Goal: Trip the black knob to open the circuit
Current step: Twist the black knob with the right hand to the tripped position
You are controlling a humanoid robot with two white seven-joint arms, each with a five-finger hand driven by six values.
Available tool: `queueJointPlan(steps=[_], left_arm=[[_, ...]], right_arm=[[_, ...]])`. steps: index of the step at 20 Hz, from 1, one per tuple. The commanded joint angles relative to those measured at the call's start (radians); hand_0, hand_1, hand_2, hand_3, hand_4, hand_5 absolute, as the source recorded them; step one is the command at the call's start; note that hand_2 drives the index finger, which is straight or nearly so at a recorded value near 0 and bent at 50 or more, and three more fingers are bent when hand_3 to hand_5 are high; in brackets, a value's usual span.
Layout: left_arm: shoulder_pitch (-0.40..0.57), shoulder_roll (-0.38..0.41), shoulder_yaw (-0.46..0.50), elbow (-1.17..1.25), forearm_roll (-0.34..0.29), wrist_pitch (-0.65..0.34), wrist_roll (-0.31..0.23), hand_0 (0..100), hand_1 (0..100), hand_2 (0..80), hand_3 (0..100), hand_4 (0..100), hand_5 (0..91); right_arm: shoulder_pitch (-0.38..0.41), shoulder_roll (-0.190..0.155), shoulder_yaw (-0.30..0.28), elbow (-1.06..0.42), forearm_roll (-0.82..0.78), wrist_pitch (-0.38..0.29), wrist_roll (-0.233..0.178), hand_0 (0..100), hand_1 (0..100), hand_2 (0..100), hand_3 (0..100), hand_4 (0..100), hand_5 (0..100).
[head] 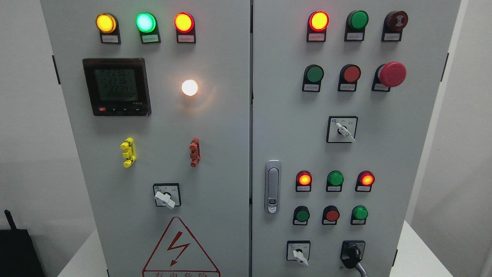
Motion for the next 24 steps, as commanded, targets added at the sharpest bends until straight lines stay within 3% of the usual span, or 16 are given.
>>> queueJointPlan(steps=[1,24], left_arm=[[0.000,0.000,0.000,0.000,-0.023,-0.001,-0.001,12,39,0.0,0,0,0.0],[0.000,0.000,0.000,0.000,-0.023,-0.001,-0.001,12,39,0.0,0,0,0.0]], right_arm=[[-0.002,0.000,0.006,-0.002,0.000,-0.003,0.002,0,0,0,100,100,100],[-0.003,0.002,0.018,-0.005,-0.001,-0.004,0.002,0,0,0,100,100,100]])
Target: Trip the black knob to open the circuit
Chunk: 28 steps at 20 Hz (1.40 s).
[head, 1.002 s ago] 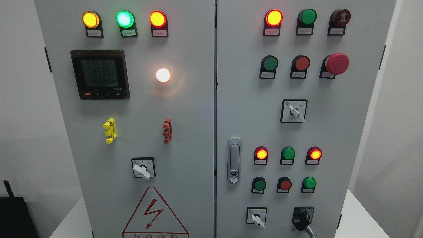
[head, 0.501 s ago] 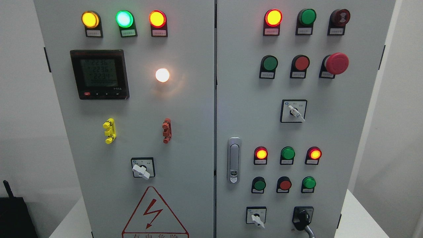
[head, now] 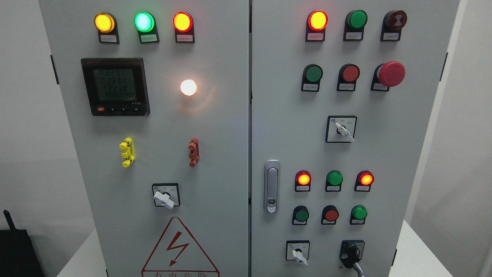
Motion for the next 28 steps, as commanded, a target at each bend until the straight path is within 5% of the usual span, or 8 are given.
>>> queueJointPlan(steps=[1,28], left_arm=[[0.000,0.000,0.000,0.000,-0.023,0.001,-0.001,12,39,0.0,0,0,0.0],[0.000,0.000,0.000,0.000,-0.023,-0.001,-0.001,12,39,0.0,0,0,0.0]], right_arm=[[-0.001,0.001,0.004,-0.001,-0.001,-0.002,0.001,0,0,0,100,100,100],[-0.001,0.004,0.018,-0.006,-0.001,-0.011,0.001,0,0,0,100,100,100]])
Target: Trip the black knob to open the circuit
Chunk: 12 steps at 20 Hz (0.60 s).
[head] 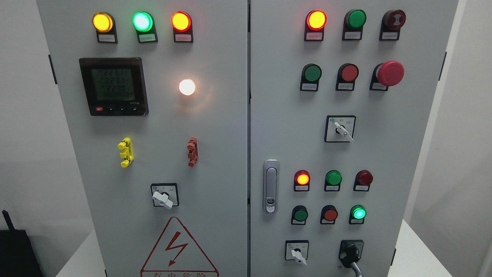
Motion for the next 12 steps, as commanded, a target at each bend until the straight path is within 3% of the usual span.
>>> queueJointPlan(steps=[1,12], left_arm=[[0.000,0.000,0.000,0.000,-0.023,0.001,-0.006,12,39,0.0,0,0,0.0],[0.000,0.000,0.000,0.000,-0.023,0.003,-0.006,12,39,0.0,0,0,0.0]], right_arm=[[0.000,0.001,0.003,-0.004,0.000,-0.004,0.001,0,0,0,100,100,100],[0.000,0.002,0.005,-0.004,0.000,-0.004,0.001,0,0,0,100,100,100]])
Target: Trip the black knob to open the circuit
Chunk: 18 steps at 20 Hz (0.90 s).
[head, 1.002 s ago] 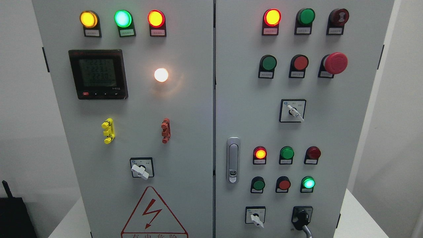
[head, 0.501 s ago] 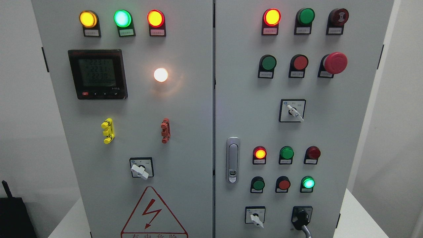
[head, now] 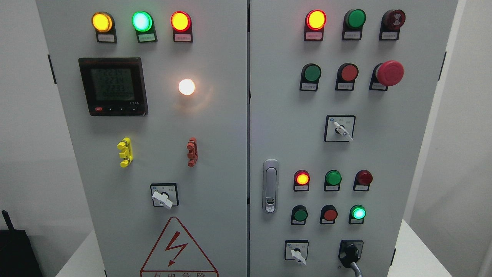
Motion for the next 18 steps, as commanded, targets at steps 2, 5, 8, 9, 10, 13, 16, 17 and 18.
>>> queueJointPlan(steps=[2,5,8,9,10,13,16,17,18], left_arm=[[0.000,0.000,0.000,0.000,-0.023,0.003,0.000,12,39,0.0,0,0,0.0],[0.000,0.000,0.000,0.000,-0.023,0.001,0.000,12,39,0.0,0,0,0.0],[0.000,0.000,0.000,0.000,-0.023,0.001,0.000,12,39,0.0,0,0,0.0],[0.000,0.000,0.000,0.000,-0.023,0.003,0.000,12,39,0.0,0,0,0.0],[0.000,0.000,0.000,0.000,-0.023,0.001,0.000,12,39,0.0,0,0,0.0],[0.000,0.000,0.000,0.000,-0.023,0.001,0.000,12,39,0.0,0,0,0.0],[0.000,0.000,0.000,0.000,-0.023,0.001,0.000,12,39,0.0,0,0,0.0],[0.000,0.000,0.000,0.000,-0.023,0.003,0.000,12,39,0.0,0,0,0.0],[0.000,0.000,0.000,0.000,-0.023,0.003,0.000,12,39,0.0,0,0,0.0]], right_arm=[[0.000,0.001,0.004,-0.002,0.000,-0.004,0.001,0,0,0,100,100,100],[0.000,0.001,0.004,-0.002,-0.001,-0.006,0.001,0,0,0,100,100,100],[0.000,0.001,0.004,-0.002,-0.001,-0.006,0.001,0,0,0,100,100,100],[0.000,0.001,0.004,-0.002,-0.001,-0.006,0.001,0,0,0,100,100,100],[0.000,0.001,0.004,-0.002,-0.001,-0.006,0.001,0,0,0,100,100,100],[0.000,0.001,0.004,-0.002,-0.001,-0.006,0.001,0,0,0,100,100,100],[0.000,0.001,0.004,-0.002,-0.001,-0.004,0.001,0,0,0,100,100,100],[0.000,0.001,0.004,-0.002,-0.001,-0.004,0.001,0,0,0,100,100,100],[0.000,0.001,0.004,-0.002,-0.001,-0.004,0.001,0,0,0,100,100,100]])
